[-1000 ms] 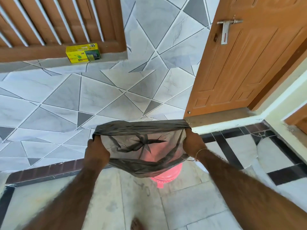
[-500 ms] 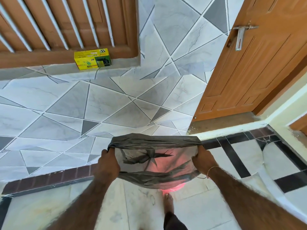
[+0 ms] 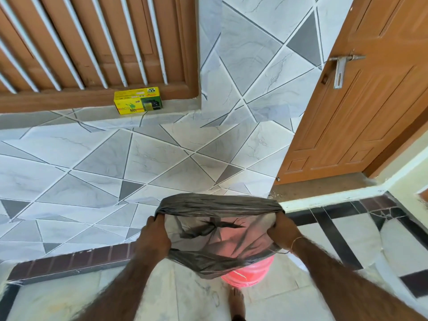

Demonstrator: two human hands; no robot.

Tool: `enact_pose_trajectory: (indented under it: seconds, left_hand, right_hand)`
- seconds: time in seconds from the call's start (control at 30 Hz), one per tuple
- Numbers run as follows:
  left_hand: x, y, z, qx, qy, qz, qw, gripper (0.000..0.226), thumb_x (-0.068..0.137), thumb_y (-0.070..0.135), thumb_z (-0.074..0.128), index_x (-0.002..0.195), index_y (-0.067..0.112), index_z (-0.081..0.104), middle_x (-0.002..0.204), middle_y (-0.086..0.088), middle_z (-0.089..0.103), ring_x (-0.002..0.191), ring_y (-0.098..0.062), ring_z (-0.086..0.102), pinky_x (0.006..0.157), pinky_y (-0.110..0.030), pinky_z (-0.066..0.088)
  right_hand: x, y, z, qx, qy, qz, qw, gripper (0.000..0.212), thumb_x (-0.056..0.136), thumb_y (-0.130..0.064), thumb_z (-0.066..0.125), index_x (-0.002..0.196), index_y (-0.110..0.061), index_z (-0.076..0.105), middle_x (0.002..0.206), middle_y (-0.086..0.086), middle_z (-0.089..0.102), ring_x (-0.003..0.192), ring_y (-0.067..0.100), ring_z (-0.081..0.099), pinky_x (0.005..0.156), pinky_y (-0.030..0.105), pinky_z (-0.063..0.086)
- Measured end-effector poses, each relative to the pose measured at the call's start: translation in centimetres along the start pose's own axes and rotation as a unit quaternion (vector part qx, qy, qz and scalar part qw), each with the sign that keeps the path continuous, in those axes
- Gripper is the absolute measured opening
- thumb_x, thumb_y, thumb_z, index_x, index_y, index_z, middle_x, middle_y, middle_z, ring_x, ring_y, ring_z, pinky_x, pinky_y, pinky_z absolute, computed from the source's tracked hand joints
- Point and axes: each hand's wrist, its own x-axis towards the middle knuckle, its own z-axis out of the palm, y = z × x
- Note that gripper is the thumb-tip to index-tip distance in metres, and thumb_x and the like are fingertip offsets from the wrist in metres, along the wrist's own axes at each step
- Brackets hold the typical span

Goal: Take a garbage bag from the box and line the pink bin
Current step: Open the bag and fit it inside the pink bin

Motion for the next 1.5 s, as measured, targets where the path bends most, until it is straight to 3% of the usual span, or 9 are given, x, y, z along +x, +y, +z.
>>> enact_pose_trajectory:
  seconds: [0.1, 0.2, 0.43, 0.5, 0.6, 0.7, 0.97, 1.23, 1.5]
  left_hand:
    - [0.6, -1.2, -0.3, -0.007, 0.011, -0.024, 1.000, 0.064, 0.072, 0.000, 0.050, 0.133, 0.015, 0.037, 0.114, -0.018, 0.049, 0.108, -0.045, 0.054, 0.088, -0.048, 0.047]
    - [0.6, -2.2, -0.2, 0.000, -0.009, -0.028, 1.000, 0.070, 0.070, -0.001, 0.053, 0.136, 0.014, 0.035, 0.114, -0.018, 0.051, 0.108, -0.044, 0.055, 0.088, -0.045, 0.047]
    - [0.2, -2.9, 3.0, 0.000, -0.078, 0.008, 0.997, 0.085, 0.067, -0.003, 0.049, 0.146, 0.020, 0.026, 0.113, -0.013, 0.055, 0.102, -0.036, 0.057, 0.079, -0.039, 0.048]
    - [0.9, -2.4, 4.5, -0.021, -0.099, 0.014, 0.995, 0.092, 0.065, -0.007, 0.046, 0.147, 0.024, 0.022, 0.124, -0.013, 0.051, 0.107, -0.035, 0.055, 0.077, -0.037, 0.048]
    - [2.7, -1.1, 7.4, -0.030, -0.124, 0.042, 0.991, 0.097, 0.060, -0.010, 0.041, 0.147, 0.028, 0.021, 0.141, -0.010, 0.042, 0.122, -0.034, 0.048, 0.090, -0.040, 0.049]
    - [4.5, 0.7, 10.7, -0.032, -0.140, 0.051, 0.988, 0.097, 0.061, -0.010, 0.039, 0.147, 0.028, 0.019, 0.142, -0.012, 0.043, 0.117, -0.036, 0.053, 0.084, -0.042, 0.051]
    - [9.9, 3.6, 19.0, -0.017, -0.155, 0.020, 0.988, 0.084, 0.066, -0.005, 0.039, 0.144, 0.025, 0.026, 0.141, -0.009, 0.046, 0.120, -0.034, 0.051, 0.092, -0.045, 0.048]
    - [11.6, 4.0, 24.6, -0.012, -0.193, -0.040, 0.980, 0.083, 0.068, -0.012, 0.040, 0.145, 0.016, 0.027, 0.136, -0.013, 0.048, 0.119, -0.038, 0.051, 0.087, -0.043, 0.048]
    - [13.1, 2.4, 32.4, -0.004, -0.264, -0.026, 0.964, 0.083, 0.068, -0.009, 0.042, 0.144, 0.020, 0.024, 0.131, -0.012, 0.050, 0.112, -0.035, 0.055, 0.084, -0.042, 0.050]
  right_hand:
    - [-0.1, 0.0, 1.1, -0.029, -0.058, -0.014, 0.998, 0.064, 0.071, -0.010, 0.056, 0.134, -0.011, 0.043, 0.110, 0.019, 0.065, 0.102, 0.036, 0.062, 0.079, 0.034, 0.054]
    - [-0.2, 0.0, 1.8, -0.028, -0.096, -0.024, 0.995, 0.065, 0.071, -0.008, 0.055, 0.134, -0.013, 0.037, 0.097, 0.013, 0.061, 0.086, 0.030, 0.061, 0.063, 0.029, 0.053]
    - [1.0, 2.5, 2.8, -0.046, -0.131, 0.013, 0.990, 0.057, 0.081, -0.007, 0.057, 0.133, -0.011, 0.035, 0.116, 0.017, 0.065, 0.103, 0.031, 0.064, 0.078, 0.028, 0.052]
    - [1.6, 3.6, 2.9, -0.044, -0.133, 0.036, 0.990, 0.061, 0.080, -0.008, 0.057, 0.136, -0.010, 0.033, 0.117, 0.016, 0.065, 0.105, 0.030, 0.063, 0.078, 0.027, 0.051]
    - [2.9, 5.4, 3.2, -0.038, -0.121, 0.077, 0.989, 0.064, 0.077, -0.013, 0.058, 0.136, -0.008, 0.034, 0.118, 0.017, 0.065, 0.108, 0.032, 0.062, 0.087, 0.033, 0.052]
    - [4.9, 7.1, 4.3, -0.019, -0.108, 0.109, 0.988, 0.068, 0.077, -0.015, 0.058, 0.139, -0.008, 0.031, 0.119, 0.016, 0.065, 0.110, 0.032, 0.061, 0.090, 0.035, 0.052]
    - [12.5, 12.2, 7.4, 0.006, -0.067, 0.180, 0.981, 0.077, 0.074, -0.012, 0.053, 0.145, -0.013, 0.023, 0.104, 0.018, 0.069, 0.099, 0.037, 0.064, 0.084, 0.040, 0.053]
    - [15.8, 15.9, 11.8, -0.034, -0.140, 0.193, 0.971, 0.075, 0.073, -0.019, 0.054, 0.142, -0.014, 0.026, 0.099, 0.015, 0.070, 0.094, 0.035, 0.066, 0.076, 0.036, 0.053]
    - [17.8, 18.4, 18.2, -0.051, -0.159, 0.231, 0.958, 0.081, 0.072, -0.021, 0.053, 0.146, -0.016, 0.020, 0.100, 0.015, 0.069, 0.094, 0.036, 0.066, 0.077, 0.038, 0.055]
